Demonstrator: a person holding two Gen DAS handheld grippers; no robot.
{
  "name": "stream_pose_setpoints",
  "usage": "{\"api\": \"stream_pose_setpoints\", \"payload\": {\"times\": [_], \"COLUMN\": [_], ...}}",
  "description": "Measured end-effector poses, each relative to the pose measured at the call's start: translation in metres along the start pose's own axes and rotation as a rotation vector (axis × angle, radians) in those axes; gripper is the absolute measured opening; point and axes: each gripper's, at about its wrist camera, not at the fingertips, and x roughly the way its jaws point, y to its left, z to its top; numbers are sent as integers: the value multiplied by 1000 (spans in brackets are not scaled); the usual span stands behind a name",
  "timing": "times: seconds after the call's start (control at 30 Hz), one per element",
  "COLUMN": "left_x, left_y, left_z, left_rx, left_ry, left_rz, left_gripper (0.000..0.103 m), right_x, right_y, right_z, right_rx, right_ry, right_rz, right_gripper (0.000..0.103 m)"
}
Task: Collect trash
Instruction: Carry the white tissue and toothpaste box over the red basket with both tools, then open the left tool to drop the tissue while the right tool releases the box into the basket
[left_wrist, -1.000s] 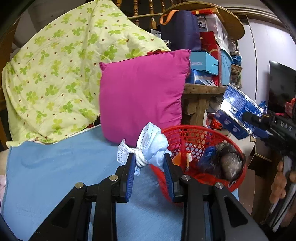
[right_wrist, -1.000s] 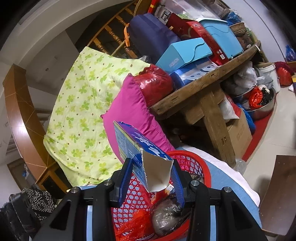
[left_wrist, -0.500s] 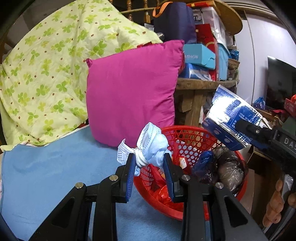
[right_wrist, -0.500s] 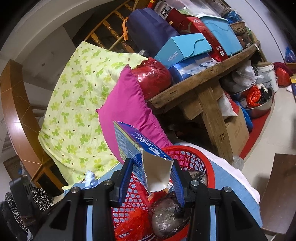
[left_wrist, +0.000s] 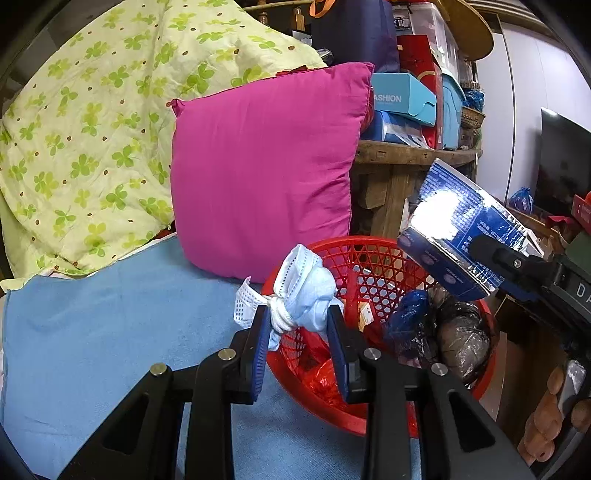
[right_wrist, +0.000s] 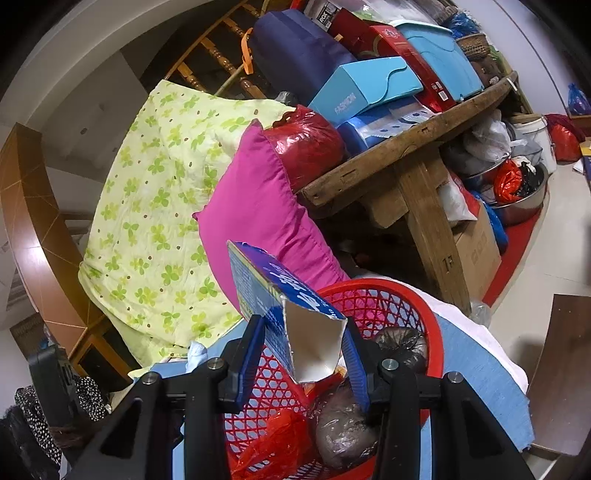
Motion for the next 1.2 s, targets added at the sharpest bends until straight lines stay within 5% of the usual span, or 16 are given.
{"api": "stream_pose_setpoints", "payload": {"times": [1.0,1.2], "left_x": [19,22], "left_y": [-7,-7], "left_z": [-8,-9], "left_rx": [-8,-15], "left_ry": [50,55], "left_rz": [-76,-88], "left_gripper": [34,53], "right_x": [5,7], "right_y": [4,2], "right_z": [-5,-8], "right_rx": [2,8], "right_ry": [25,39], "right_rz": [19,19], "right_gripper": [47,47]}}
